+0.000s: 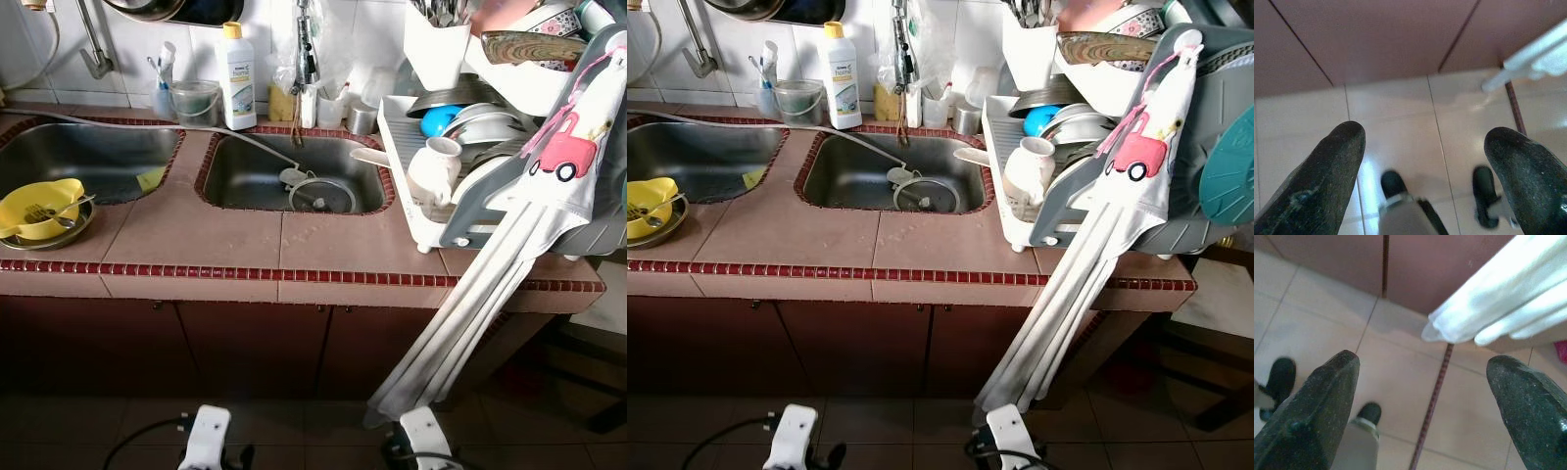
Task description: Kitchen organization
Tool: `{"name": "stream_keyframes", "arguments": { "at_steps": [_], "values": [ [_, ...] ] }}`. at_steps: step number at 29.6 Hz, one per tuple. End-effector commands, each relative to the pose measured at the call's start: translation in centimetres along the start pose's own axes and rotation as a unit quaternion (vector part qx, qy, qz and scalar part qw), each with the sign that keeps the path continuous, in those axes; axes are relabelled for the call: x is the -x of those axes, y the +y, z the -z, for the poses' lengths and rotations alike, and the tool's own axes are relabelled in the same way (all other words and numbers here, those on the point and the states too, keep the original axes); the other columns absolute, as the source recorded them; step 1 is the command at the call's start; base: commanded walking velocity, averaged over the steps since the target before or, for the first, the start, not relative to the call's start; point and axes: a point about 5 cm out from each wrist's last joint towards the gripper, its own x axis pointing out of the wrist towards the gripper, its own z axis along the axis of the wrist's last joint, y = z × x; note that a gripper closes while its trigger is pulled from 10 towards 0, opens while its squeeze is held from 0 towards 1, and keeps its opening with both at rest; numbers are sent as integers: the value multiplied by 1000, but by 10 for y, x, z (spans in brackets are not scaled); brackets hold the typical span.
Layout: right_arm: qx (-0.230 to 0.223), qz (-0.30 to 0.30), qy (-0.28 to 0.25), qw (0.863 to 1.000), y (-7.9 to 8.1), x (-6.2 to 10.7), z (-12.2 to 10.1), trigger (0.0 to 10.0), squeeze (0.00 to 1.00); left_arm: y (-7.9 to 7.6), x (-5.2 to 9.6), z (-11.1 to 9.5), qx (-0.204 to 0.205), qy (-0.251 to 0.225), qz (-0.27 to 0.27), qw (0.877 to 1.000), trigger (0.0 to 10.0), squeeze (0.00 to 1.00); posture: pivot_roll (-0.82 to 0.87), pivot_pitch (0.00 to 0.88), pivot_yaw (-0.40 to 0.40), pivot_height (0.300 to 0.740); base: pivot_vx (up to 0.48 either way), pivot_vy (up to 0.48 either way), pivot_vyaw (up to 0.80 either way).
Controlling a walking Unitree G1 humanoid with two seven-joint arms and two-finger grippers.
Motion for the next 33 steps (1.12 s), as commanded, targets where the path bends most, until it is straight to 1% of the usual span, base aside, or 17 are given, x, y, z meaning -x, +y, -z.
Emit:
{"name": "stream_keyframes", "arguments": {
  "at_steps": [1, 4, 5, 6, 7, 8, 12, 13, 14, 15, 16, 18, 22, 24, 26, 28, 33],
  "values": [
    [-9, 4, -26, 1000, -4, -1, -10, 10000, 1000, 1, -2, -11, -11, -28, -2, 1000, 10000, 0, -141, 0, -69, 740, 0, 0, 0],
    [-15, 7, -59, 998, -7, -4, -24, 10000, 1000, 4, -5, -35, 9, -87, 11, 996, 10000, 0, -143, 0, -64, 740, 0, 0, 0],
    [-17, 6, -68, 997, -7, -4, -28, 10000, 816, 4, -5, -41, 8, -104, 15, 994, 10000, 0, -144, 0, -62, 740, 0, 0, 0],
    [-17, 7, -85, 996, -8, -5, -35, 10000, 518, 4, -6, -51, 7, -130, 24, 991, 10000, 0, -144, 0, -62, 740, 0, 0, 0],
    [-17, 7, -85, 996, -8, -5, -35, 10000, 518, 4, -6, -51, 7, -130, 24, 991, 10000, 0, -144, 0, -62, 740, 0, 0, 0],
    [-29, -4, -104, 994, -8, -6, -41, 10000, 0, 5, -5, -58, 14, -153, 28, 988, 10000, 0, -144, 0, -62, 740, 0, 0, 0],
    [-23, -5, -154, 988, -10, -5, -58, 10000, 0, 5, -1, -69, -2, -202, 34, 979, 10000, 0, -144, 0, -64, 740, 0, 0, 0],
    [-23, -5, -154, 988, -10, -5, -58, 10000, 0, 5, -1, -69, -2, -202, 34, 979, 10000, 0, -144, 0, -64, 740, 0, 0, 0],
    [-21, -8, -171, 985, -10, -4, -62, 10000, 0, 6, 2, -73, -1, -232, 29, 972, 10000, 0, -146, 0, -66, 740, 0, 0, 0],
    [-18, -12, -182, 983, -10, -4, -65, 10000, 0, 5, 4, -73, 15, -246, 41, 968, 10000, 0, -145, 0, -68, 740, 0, 0, 0],
    [-18, -12, -182, 983, -10, -4, -65, 10000, 0, 5, 4, -73, 15, -246, 41, 968, 10000, 0, -145, 0, -68, 740, 0, 0, 0],
    [-13, -21, -194, 981, -9, -3, -68, 10000, 0, 3, 4, -68, 32, -235, 50, 970, 10000, 0, -142, 0, -71, 740, 0, 0, 0],
    [-7, -22, -189, 982, -7, -3, -67, 10000, 0, -3, 2, -55, 0, -205, 31, 978, 10000, 0, -140, 0, -77, 740, 0, 0, 0],
    [-8, -22, -185, 982, -7, -4, -66, 10000, 0, -5, 2, -52, 8, -197, 29, 980, 10000, 0, -134, 0, -79, 740, 0, 0, 0],
    [-10, -21, -177, 984, -6, -4, -64, 10000, 0, -10, -1, -41, 15, -161, 11, 987, 10000, 0, -138, 0, -82, 740, 0, 0, 0],
    [-10, -20, -174, 984, -6, -4, -62, 10000, 0, -13, -2, -36, 21, -149, 9, 989, 10000, 0, -141, 0, -85, 740, 0, 0, 0],
    [-8, -20, -175, 984, -8, -3, -60, 10000, 0, -23, -2, -27, 0, -130, 1, 992, 10000, 0, -146, 0, -94, 740, 0, 0, 0]
  ]
}}
